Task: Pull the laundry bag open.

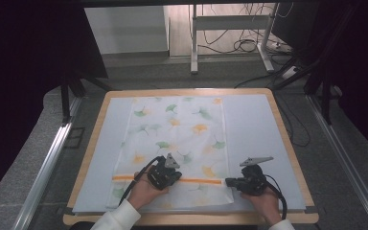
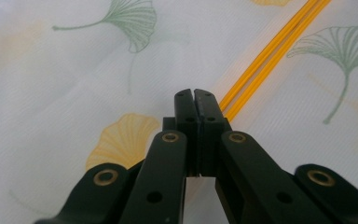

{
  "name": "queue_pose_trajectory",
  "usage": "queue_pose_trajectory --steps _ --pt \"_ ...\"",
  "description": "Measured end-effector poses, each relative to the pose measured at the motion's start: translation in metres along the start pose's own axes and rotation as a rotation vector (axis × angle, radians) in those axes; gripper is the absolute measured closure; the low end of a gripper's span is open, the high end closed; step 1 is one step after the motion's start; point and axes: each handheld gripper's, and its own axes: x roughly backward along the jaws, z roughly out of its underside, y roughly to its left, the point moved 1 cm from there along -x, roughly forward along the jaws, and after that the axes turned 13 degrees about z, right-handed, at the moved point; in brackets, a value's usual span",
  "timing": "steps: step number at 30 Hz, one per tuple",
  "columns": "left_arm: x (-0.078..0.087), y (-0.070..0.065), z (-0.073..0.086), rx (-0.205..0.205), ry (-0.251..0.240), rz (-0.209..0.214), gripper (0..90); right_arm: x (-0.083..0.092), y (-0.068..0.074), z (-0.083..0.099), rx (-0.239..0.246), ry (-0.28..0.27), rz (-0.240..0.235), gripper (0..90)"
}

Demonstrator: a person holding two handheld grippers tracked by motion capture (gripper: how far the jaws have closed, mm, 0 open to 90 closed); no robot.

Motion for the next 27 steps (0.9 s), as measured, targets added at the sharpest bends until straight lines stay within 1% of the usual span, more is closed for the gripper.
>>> queue_pose_trajectory --steps 8,9,16,21,27 --pt "0.005 0.004 0.005 0.018 -0.002 -0.004 90.0 0.0 0.0 0.0 0.002 -0.001 0.001 89.5" --pt "0.005 0.004 0.006 0.026 -0.007 -0.002 90.0 0.0 0.0 0.0 0.003 -0.002 0.002 89.5" --pt "0.008 0.006 0.008 0.028 -0.007 -0.001 90.0 0.0 0.0 0.0 0.003 -0.001 0.001 89.5" --pt "0.01 0.007 0.011 0.039 -0.011 -0.003 90.0 0.0 0.0 0.0 0.002 -0.001 0.001 89.5" --pt "0.014 0.01 0.014 0.042 -0.004 -0.009 90.0 0.0 0.0 0.0 0.004 -0.001 0.002 89.5"
